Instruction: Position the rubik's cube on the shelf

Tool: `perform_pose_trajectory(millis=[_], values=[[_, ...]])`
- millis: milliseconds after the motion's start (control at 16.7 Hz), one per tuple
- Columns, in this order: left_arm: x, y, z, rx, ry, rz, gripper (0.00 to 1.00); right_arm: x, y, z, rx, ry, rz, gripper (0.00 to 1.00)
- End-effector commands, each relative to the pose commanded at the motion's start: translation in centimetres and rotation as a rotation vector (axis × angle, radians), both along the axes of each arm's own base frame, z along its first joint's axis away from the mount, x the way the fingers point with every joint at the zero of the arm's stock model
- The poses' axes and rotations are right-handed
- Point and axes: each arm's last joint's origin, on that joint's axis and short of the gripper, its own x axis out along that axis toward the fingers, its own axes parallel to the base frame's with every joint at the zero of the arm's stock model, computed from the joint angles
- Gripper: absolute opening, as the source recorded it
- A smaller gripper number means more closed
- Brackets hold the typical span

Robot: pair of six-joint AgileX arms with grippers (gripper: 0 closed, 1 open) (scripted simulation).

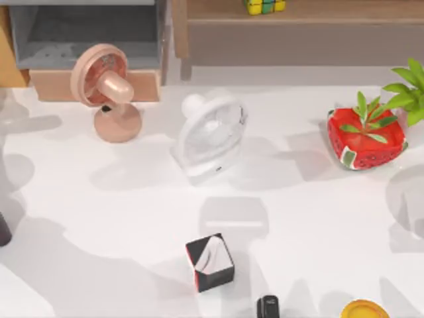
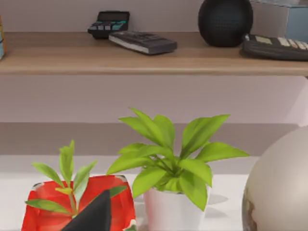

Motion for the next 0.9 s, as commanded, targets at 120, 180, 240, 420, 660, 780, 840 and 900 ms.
perform_pose_trajectory(millis=[120,180,240,420,660,780,840,900], values=[[0.00,0.00,0.00,0.000,0.000,0.000,0.45,0.00,0.00,0.00,0.000,0.000,0.000,1.00],[0.00,0.00,0.00,0.000,0.000,0.000,0.53,0.00,0.00,0.00,0.000,0.000,0.000,1.00],[0.00,0.00,0.00,0.000,0.000,0.000,0.60,0.00,0.00,0.00,0.000,0.000,0.000,1.00],[0.00,0.00,0.00,0.000,0.000,0.000,0.83,0.00,0.00,0.00,0.000,0.000,0.000,1.00],[0.00,0.00,0.00,0.000,0.000,0.000,1.00,0.00,0.00,0.00,0.000,0.000,0.000,1.00],[0.00,0.00,0.00,0.000,0.000,0.000,1.00,0.00,0.00,0.00,0.000,0.000,0.000,1.00],[0.00,0.00,0.00,0.000,0.000,0.000,1.00,0.00,0.00,0.00,0.000,0.000,0.000,1.00],[0.00,0.00,0.00,0.000,0.000,0.000,1.00,0.00,0.00,0.00,0.000,0.000,0.000,1.00]])
